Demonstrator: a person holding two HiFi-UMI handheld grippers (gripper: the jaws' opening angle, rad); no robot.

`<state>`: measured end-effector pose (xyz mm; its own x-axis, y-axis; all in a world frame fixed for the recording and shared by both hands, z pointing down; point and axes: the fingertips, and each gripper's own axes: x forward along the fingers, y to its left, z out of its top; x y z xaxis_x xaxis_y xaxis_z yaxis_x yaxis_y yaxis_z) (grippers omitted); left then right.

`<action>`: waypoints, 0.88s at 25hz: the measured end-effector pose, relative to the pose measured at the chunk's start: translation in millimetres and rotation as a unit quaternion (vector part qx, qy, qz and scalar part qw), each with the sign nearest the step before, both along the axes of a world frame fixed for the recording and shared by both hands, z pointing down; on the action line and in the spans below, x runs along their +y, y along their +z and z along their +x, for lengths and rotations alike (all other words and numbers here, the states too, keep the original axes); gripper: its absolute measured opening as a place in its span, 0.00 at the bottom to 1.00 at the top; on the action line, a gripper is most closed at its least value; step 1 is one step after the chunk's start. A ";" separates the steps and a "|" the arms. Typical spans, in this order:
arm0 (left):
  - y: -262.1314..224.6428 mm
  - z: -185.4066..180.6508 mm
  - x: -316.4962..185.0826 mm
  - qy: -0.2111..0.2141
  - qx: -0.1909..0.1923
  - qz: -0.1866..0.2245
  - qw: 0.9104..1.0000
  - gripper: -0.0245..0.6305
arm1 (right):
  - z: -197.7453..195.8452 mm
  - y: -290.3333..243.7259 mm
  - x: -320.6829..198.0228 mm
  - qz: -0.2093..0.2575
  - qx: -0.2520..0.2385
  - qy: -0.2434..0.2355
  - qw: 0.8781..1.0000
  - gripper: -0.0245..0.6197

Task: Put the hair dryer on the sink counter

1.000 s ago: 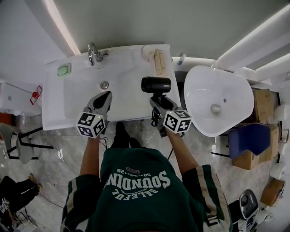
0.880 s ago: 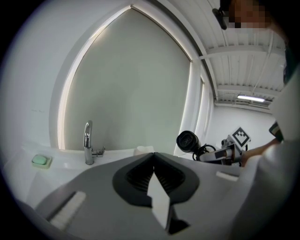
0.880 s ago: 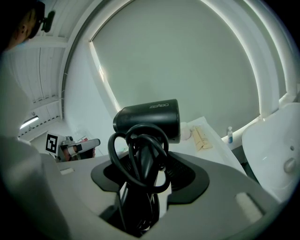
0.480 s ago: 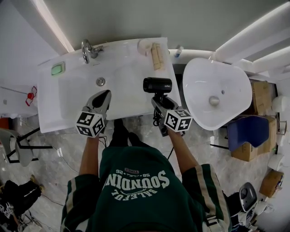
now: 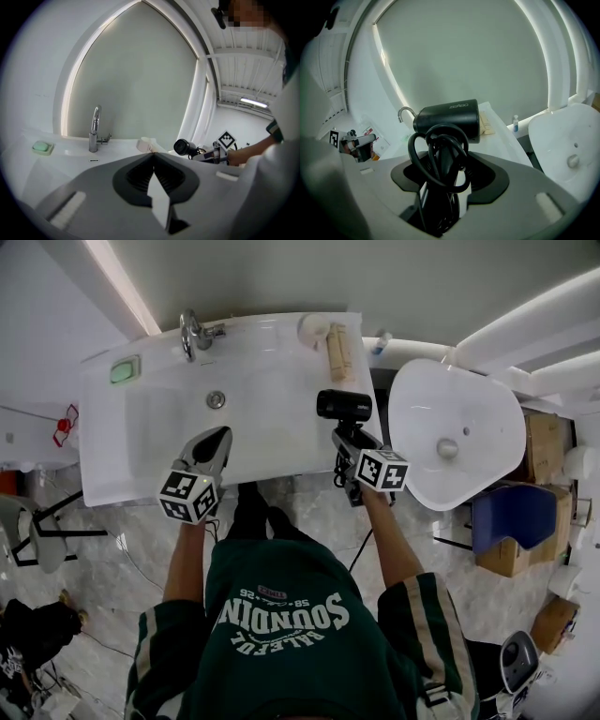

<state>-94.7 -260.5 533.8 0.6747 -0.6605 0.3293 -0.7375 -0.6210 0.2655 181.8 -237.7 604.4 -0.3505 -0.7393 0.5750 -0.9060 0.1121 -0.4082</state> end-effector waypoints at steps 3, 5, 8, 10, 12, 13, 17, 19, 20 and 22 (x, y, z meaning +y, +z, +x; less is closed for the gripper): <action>4.7 -5.8 0.8 -0.003 -0.001 -0.005 1.000 0.12 | 10.4 13.2 -12.6 -0.015 0.011 0.001 1.000 0.40; 7.6 -10.4 0.4 -0.006 -0.003 -0.008 1.000 0.12 | 14.8 23.3 -21.6 -0.026 0.012 -0.001 1.000 0.40; 11.2 -18.0 0.1 -0.012 -0.006 -0.012 1.000 0.12 | 20.6 39.5 -33.8 -0.046 0.017 -0.002 0.999 0.40; 13.2 -21.9 -0.8 -0.016 -0.007 -0.015 1.000 0.12 | 25.1 50.7 -41.8 -0.059 0.028 -0.006 0.998 0.40; 15.1 -25.7 -2.4 -0.020 -0.009 -0.016 1.000 0.12 | 29.2 62.7 -49.9 -0.072 0.040 -0.011 0.997 0.40; 15.9 -27.8 -3.3 -0.021 -0.010 -0.017 1.000 0.12 | 30.9 68.7 -53.6 -0.079 0.045 -0.012 0.996 0.40; 18.0 -36.0 -7.6 -0.028 -0.015 -0.021 0.999 0.12 | 34.8 89.4 -66.0 -0.100 0.061 -0.017 0.993 0.40; 18.1 -40.1 -9.4 -0.033 -0.018 -0.023 0.999 0.12 | 34.8 97.6 -70.1 -0.108 0.066 -0.021 0.992 0.40; 18.0 -42.5 -10.3 -0.035 -0.019 -0.024 0.999 0.12 | 34.1 101.3 -71.4 -0.111 0.068 -0.023 0.991 0.40; 18.2 -47.3 -12.6 -0.039 -0.021 -0.025 0.999 0.12 | 32.4 107.9 -74.0 -0.118 0.072 -0.025 0.990 0.40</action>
